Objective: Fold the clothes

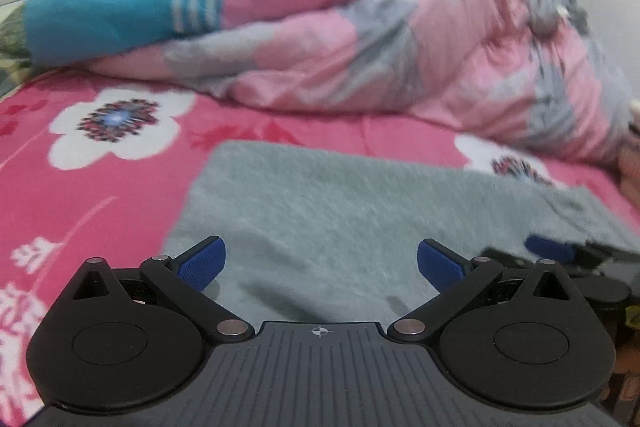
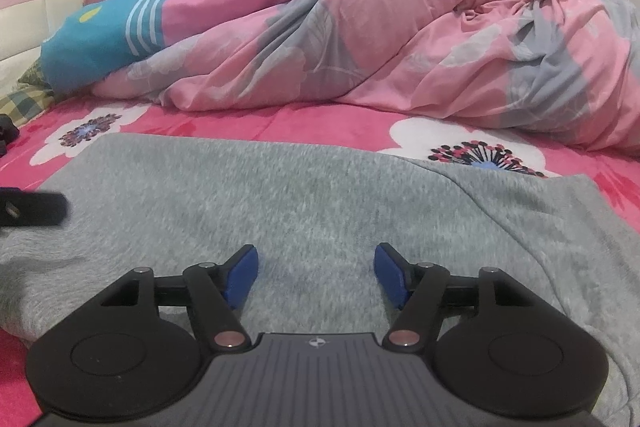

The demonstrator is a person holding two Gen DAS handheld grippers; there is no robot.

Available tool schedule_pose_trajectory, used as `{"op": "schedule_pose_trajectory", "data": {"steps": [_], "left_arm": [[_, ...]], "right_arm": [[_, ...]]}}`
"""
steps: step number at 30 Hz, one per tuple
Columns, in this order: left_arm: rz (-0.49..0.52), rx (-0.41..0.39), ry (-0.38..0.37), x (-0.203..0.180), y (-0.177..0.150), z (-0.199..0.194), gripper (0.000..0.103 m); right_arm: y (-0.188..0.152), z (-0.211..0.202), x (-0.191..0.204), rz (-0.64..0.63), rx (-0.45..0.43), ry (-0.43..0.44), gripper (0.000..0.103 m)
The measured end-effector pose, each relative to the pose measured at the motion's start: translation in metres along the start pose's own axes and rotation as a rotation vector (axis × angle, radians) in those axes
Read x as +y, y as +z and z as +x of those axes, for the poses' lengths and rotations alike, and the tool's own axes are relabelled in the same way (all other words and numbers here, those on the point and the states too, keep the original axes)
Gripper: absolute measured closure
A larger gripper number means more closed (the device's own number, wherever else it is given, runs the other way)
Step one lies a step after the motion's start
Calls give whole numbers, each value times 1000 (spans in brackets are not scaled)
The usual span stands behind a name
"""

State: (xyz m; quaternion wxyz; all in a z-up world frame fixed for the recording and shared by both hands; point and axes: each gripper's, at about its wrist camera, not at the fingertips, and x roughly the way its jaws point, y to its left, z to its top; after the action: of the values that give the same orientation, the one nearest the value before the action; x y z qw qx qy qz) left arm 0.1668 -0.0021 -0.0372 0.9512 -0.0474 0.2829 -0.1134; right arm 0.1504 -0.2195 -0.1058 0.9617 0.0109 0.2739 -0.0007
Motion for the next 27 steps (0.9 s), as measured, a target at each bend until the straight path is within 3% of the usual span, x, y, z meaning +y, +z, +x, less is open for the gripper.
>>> {"op": "schedule_pose_trajectory", "data": {"steps": [6, 8, 11, 12, 17, 19, 20, 22, 24, 27], "left_arm": [[-200, 56, 12, 58, 21, 8, 6], [-288, 99, -38, 81, 26, 17, 7], [-374, 221, -150, 104, 26, 39, 20], [-387, 248, -171, 109, 25, 45, 27], [-347, 277, -219, 108, 24, 59, 30], [-338, 284, -227, 106, 23, 61, 49], [-327, 287, -223, 104, 23, 61, 52], [-314, 292, -223, 102, 25, 59, 78], [-339, 291, -228, 104, 28, 54, 90], [-421, 263, -279, 101, 39, 40, 94]], "right_arm": [[-1, -1, -2, 11, -8, 7, 36], [-1, -1, -4, 20, -10, 12, 35], [-2, -1, -5, 27, -13, 18, 35], [-2, -1, -4, 28, -14, 19, 35], [-2, -2, -5, 32, -14, 21, 34], [-2, -2, -5, 34, -14, 21, 34], [-2, -2, -5, 35, -15, 22, 34], [-2, -2, -5, 37, -16, 23, 34], [-3, -2, -5, 39, -17, 23, 34], [-3, -2, -6, 45, -18, 25, 34]]}}
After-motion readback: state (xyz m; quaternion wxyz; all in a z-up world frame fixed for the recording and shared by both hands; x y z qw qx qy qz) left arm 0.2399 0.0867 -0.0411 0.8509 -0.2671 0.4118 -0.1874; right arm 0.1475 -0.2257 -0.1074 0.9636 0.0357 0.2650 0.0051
